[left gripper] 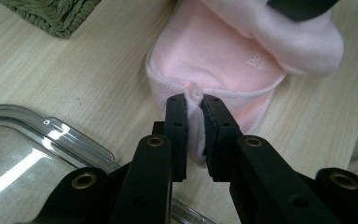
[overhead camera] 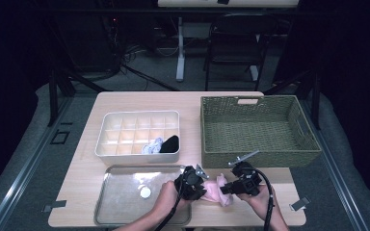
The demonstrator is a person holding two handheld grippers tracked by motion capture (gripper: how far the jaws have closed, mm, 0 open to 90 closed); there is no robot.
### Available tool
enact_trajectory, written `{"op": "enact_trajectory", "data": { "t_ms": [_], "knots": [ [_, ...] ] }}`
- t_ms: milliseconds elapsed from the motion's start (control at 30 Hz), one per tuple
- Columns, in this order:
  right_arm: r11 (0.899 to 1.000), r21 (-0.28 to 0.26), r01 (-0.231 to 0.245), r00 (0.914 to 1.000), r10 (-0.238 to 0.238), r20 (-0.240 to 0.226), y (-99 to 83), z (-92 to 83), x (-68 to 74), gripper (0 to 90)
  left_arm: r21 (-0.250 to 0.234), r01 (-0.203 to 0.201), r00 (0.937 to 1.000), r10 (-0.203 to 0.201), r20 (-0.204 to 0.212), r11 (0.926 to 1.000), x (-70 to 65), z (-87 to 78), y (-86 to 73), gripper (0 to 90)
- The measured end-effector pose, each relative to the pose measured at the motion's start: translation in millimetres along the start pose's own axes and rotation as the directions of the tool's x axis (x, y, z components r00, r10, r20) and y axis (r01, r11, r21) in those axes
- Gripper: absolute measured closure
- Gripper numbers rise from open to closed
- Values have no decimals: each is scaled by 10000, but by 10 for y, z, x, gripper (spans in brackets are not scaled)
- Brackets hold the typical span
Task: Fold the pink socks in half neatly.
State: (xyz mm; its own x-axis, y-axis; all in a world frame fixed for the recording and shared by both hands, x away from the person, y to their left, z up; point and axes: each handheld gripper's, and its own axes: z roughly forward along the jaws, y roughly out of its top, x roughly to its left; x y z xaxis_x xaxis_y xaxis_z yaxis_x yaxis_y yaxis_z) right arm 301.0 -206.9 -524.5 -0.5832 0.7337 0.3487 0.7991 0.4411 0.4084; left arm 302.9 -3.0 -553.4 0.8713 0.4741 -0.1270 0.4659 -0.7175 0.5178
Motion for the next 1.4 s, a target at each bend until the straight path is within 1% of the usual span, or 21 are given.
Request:
{"op": "enact_trajectory", "data": {
  "t_ms": [33,167,200,233,300,433,467,633,667,800,900,933,967,1000,1033,1100,1133,1200,1300,1333,1400],
  "knots": [
    [9998,162,150,9999,-152,73,12,0,4,798,-1,-9,10000,9,5,10000,-3,2,1,814],
    [9996,146,227,9997,-228,83,38,32,31,799,-57,20,10000,-20,23,10000,-19,13,3,814],
    [9999,-74,93,9999,-93,42,38,48,42,798,-77,33,10000,-32,33,10000,-20,14,3,814],
    [10000,-59,26,10000,-26,-30,41,59,47,798,-82,37,10000,-37,43,10000,-21,16,3,814],
    [9998,72,188,9998,-188,21,56,62,44,798,-102,35,10000,-34,55,9999,-22,17,3,814],
    [9994,168,293,9988,-299,394,74,123,84,796,-138,36,10000,-35,82,9999,-28,19,2,811],
    [9980,397,487,9967,-511,627,84,124,87,796,-121,-23,10000,24,85,9999,-26,17,3,810],
    [9976,403,566,9967,-588,553,96,152,122,796,-105,-57,10000,57,56,9999,-30,20,5,813],
    [9964,482,696,9956,-725,598,102,145,120,796,-108,-60,10000,60,58,9999,-31,20,6,812],
    [9974,420,592,9965,-615,563,107,184,122,796,-185,-25,10000,27,96,9998,-37,23,7,812],
    [9968,518,612,9963,-641,579,116,229,130,794,-194,-17,9999,20,118,9998,-37,26,7,810],
    [9951,691,714,9952,-756,615,121,246,126,791,-155,-43,9999,45,124,9999,-33,26,6,806],
    [9981,420,459,9974,-481,532,110,289,140,785,-119,-74,9999,75,136,9999,-31,25,6,800],
    [9968,550,578,9966,-609,560,113,291,132,773,-101,-96,9999,97,129,9999,-32,21,7,792],
    [9959,594,679,9968,-703,384,115,284,124,760,-111,-68,9999,69,121,9999,-35,20,8,779],
    [9979,317,571,9979,-580,303,100,268,128,705,-16,-119,9999,120,68,9999,-28,0,9,732],
    [9964,448,719,9972,-728,190,105,231,117,680,-45,-97,9999,97,37,9999,-21,-10,8,698],
    [9964,377,763,9969,-769,151,87,189,114,662,17,-99,10000,99,1,9999,4,-54,9,636],
    [9964,346,772,9970,-773,7,50,140,114,636,-157,181,9998,-180,7,9997,37,-121,3,561],
    [9969,95,781,9969,-780,-65,32,129,115,632,-214,205,9998,-204,40,9996,48,-143,5,544],
    [9961,78,882,9961,-882,-63,12,69,105,616,-355,291,9995,-287,114,9989,59,-175,15,509]
  ]
}}
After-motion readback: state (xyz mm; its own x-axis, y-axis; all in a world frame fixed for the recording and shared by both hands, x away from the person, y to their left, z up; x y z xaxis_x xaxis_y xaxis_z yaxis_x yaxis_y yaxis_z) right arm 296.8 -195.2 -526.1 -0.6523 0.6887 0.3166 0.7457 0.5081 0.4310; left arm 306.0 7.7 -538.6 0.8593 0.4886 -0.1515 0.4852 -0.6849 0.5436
